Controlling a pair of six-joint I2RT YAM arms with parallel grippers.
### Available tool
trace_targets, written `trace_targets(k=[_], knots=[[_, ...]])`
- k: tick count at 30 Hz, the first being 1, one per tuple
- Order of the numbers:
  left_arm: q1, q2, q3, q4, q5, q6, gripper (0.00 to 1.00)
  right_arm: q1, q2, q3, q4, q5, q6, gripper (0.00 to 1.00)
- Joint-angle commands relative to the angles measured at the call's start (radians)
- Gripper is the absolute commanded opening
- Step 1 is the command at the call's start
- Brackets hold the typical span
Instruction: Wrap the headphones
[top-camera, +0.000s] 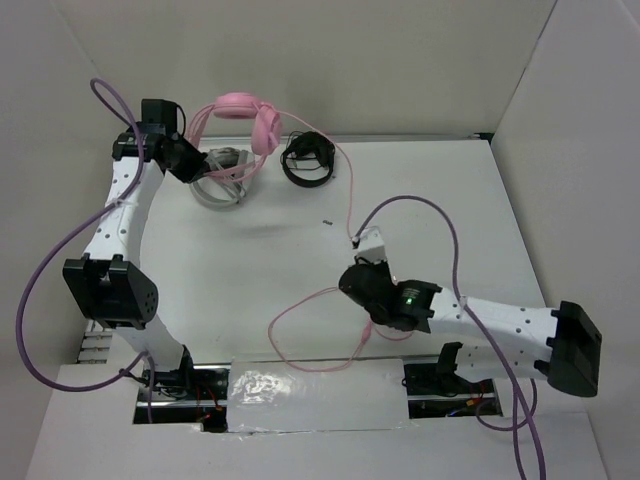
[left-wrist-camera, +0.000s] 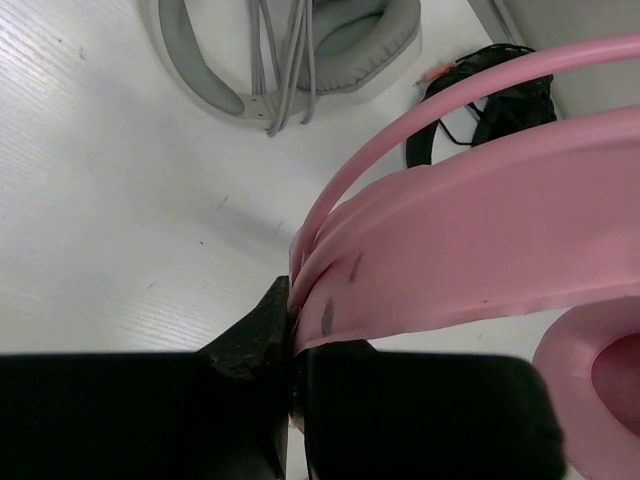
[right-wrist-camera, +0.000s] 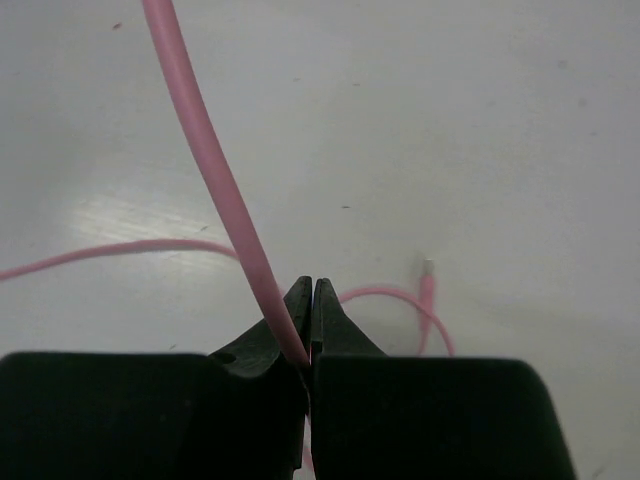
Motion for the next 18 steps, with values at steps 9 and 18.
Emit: trace_targets(k=[9,18], knots=[[0.026,0.008,0.148,0.003,0.097,-0.049,0.00,0.055,0.315,0.011,0.319,-0.412,-0.117,0.00],[0.023,0.011,0.207,0.028,0.157,-0.043,0.00,0.279,0.716,0.278,0.255,-0.432,-0.220,0.00]])
